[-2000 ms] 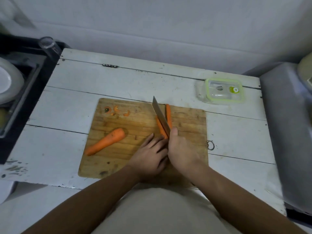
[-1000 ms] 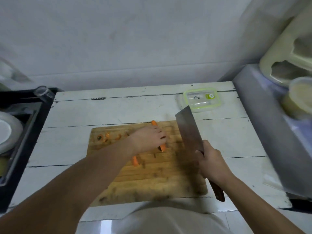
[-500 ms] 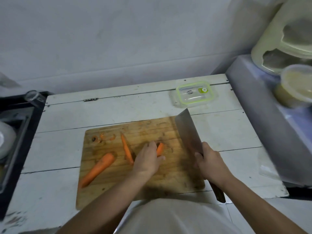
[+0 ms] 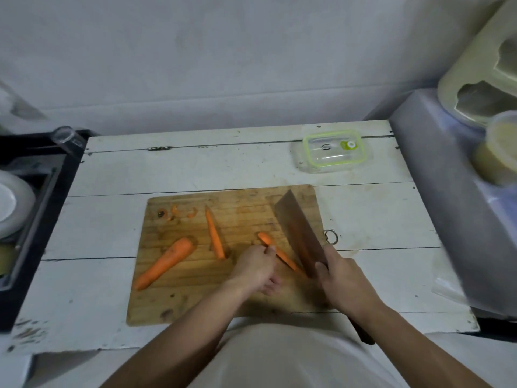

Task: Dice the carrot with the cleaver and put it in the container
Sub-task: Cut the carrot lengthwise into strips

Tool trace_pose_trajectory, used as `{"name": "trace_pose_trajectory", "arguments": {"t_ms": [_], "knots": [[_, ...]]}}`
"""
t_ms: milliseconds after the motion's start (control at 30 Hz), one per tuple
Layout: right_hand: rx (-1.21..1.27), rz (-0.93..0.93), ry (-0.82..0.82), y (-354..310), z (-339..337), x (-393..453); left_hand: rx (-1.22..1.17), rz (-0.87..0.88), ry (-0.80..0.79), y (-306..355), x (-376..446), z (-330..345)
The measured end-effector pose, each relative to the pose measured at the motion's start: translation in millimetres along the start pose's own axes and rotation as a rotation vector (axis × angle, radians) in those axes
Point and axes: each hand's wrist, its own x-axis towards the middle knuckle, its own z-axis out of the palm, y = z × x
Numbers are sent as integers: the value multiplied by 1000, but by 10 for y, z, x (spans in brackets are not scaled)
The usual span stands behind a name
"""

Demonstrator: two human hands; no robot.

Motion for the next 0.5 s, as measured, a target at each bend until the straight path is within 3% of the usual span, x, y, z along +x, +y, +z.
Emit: {"name": "trace_pose_trajectory", "arguments": {"t_ms": [100,133,200,267,333,500], "knots": [[30,39,45,73,-65,-31,859,668,363,-162,61,-243],[46,61,66,103,-86,-26,1015,876,366,-154,119,-298],[84,107,91,153,-130,-4,1204,1116,206,-73,304,-367],[106,127,99,188,-177,6,1308,1136,91,52,428,-387],[107,123,110,212,-213,6,1320,1078,77,93,472,-393],[141,147,133,233,-206,-15,990,649,87,89,368,-445]]}}
